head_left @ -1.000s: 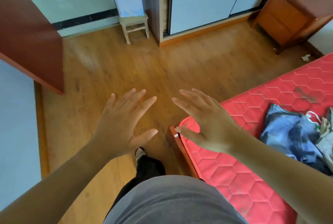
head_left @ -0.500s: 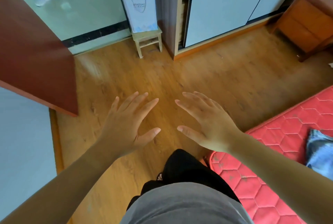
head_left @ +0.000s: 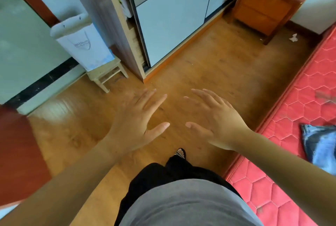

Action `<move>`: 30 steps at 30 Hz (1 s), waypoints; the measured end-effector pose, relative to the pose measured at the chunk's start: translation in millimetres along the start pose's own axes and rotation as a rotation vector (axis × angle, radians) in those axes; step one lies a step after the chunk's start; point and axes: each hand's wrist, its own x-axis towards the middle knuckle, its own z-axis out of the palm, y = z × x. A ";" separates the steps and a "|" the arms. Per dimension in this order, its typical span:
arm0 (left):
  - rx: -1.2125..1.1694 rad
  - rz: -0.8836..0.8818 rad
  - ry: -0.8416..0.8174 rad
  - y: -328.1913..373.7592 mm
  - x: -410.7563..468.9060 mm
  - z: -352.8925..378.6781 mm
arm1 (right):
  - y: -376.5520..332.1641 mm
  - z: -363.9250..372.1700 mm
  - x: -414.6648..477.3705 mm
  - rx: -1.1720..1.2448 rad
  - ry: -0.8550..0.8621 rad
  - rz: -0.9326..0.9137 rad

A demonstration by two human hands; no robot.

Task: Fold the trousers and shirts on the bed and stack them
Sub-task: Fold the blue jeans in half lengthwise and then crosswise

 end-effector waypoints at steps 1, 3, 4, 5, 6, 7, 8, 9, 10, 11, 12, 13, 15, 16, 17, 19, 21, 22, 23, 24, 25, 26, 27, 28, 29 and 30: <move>0.010 0.036 -0.006 -2.9 22.0 -4.9 | 9.8 -6.1 8.6 0.011 0.020 0.036; 0.030 0.097 -0.016 -5.5 64.9 -12.9 | 29.8 -17.7 22.6 0.043 0.076 0.129; 0.035 0.125 -0.018 -5.5 82.7 -15.1 | 38.5 -21.6 27.3 0.056 0.106 0.171; 0.040 0.160 -0.029 -4.2 104.4 -16.4 | 49.4 -26.2 31.4 0.070 0.135 0.223; 0.043 0.196 -0.042 -2.6 125.8 -17.0 | 60.0 -30.7 35.3 0.085 0.158 0.275; 0.045 0.235 -0.052 -0.7 146.1 -16.4 | 70.2 -34.2 38.5 0.096 0.176 0.322; 0.047 0.288 -0.074 2.9 172.5 -15.2 | 83.5 -39.0 42.2 0.106 0.196 0.381; 0.048 0.345 -0.093 6.9 199.3 -13.3 | 95.9 -43.5 46.1 0.111 0.216 0.438; 0.050 0.404 -0.111 11.6 226.2 -11.7 | 107.4 -48.2 50.0 0.110 0.238 0.491; 0.047 0.463 -0.128 17.5 253.1 -10.7 | 118.1 -53.0 53.4 0.109 0.259 0.545; 0.040 0.524 -0.138 24.1 280.3 -9.7 | 128.4 -58.0 56.3 0.109 0.283 0.603; 0.035 0.585 -0.149 31.6 306.9 -9.4 | 138.1 -63.3 58.7 0.112 0.311 0.663; 0.032 0.683 -0.169 48.6 355.7 -9.7 | 154.6 -73.3 61.3 0.138 0.371 0.798; 0.036 0.728 -0.174 58.4 378.2 -9.4 | 162.0 -77.8 61.5 0.156 0.403 0.868; 0.041 0.777 -0.181 69.3 398.8 -8.1 | 168.5 -81.0 60.7 0.170 0.431 0.936; 0.050 0.884 -0.214 95.5 433.9 -4.1 | 180.7 -85.5 56.8 0.191 0.483 1.061; 0.059 1.007 -0.243 126.8 459.9 2.2 | 191.3 -87.5 48.5 0.200 0.535 1.171; 0.062 1.065 -0.253 144.3 470.3 6.3 | 196.5 -87.8 42.3 0.203 0.561 1.224; 0.062 1.116 -0.264 162.9 479.2 10.5 | 201.7 -88.0 35.2 0.208 0.583 1.276; 0.061 1.164 -0.273 182.1 486.6 15.1 | 206.8 -88.1 27.1 0.212 0.599 1.324; 0.062 1.212 -0.281 202.2 493.0 20.0 | 212.4 -87.8 18.2 0.215 0.613 1.366; 0.064 1.257 -0.285 222.9 498.1 25.6 | 218.6 -87.5 8.6 0.215 0.629 1.402; 0.066 1.298 -0.289 244.2 502.6 31.2 | 225.8 -87.3 -1.3 0.213 0.648 1.434; 0.069 1.331 -0.291 265.4 506.7 36.7 | 233.9 -87.1 -11.7 0.209 0.668 1.466; 0.073 1.359 -0.295 286.8 510.8 42.9 | 243.1 -86.9 -22.5 0.203 0.692 1.495; 0.079 1.382 -0.301 307.5 514.6 49.5 | 253.2 -86.4 -33.4 0.200 0.715 1.522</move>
